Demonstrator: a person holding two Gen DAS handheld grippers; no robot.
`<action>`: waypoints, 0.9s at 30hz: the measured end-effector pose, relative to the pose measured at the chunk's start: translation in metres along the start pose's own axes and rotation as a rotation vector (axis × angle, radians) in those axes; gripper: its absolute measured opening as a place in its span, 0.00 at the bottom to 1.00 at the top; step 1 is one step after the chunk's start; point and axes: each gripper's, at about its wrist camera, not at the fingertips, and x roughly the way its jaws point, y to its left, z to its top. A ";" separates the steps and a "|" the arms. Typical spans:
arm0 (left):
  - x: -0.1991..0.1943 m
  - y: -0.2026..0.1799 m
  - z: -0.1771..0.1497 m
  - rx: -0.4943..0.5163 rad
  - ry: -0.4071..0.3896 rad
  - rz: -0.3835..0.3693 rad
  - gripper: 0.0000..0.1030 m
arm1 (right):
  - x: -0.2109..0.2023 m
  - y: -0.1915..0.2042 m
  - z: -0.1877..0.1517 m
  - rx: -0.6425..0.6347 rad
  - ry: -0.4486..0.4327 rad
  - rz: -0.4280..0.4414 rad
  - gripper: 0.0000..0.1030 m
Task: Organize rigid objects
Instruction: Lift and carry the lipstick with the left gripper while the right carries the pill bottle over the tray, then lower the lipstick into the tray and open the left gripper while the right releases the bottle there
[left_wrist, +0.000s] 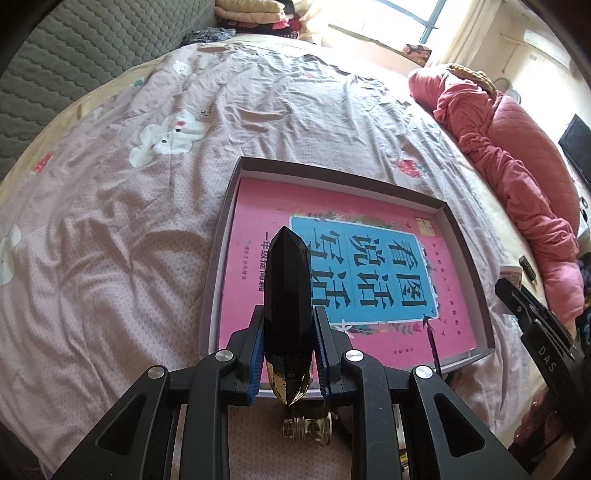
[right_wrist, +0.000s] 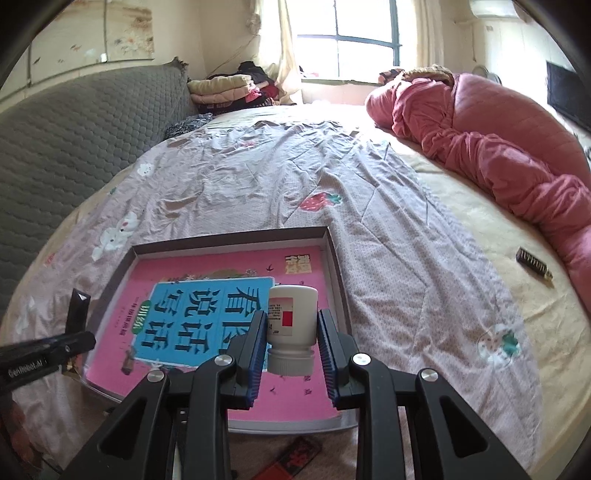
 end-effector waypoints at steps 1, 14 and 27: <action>0.002 -0.001 -0.001 0.011 0.001 -0.001 0.23 | 0.001 -0.002 -0.001 0.010 -0.008 0.017 0.27; 0.017 -0.015 -0.004 0.035 0.023 0.004 0.23 | 0.027 -0.024 -0.023 0.080 0.067 0.067 0.27; 0.039 -0.002 -0.010 -0.030 0.067 0.050 0.23 | 0.039 -0.015 -0.030 0.023 0.121 0.033 0.27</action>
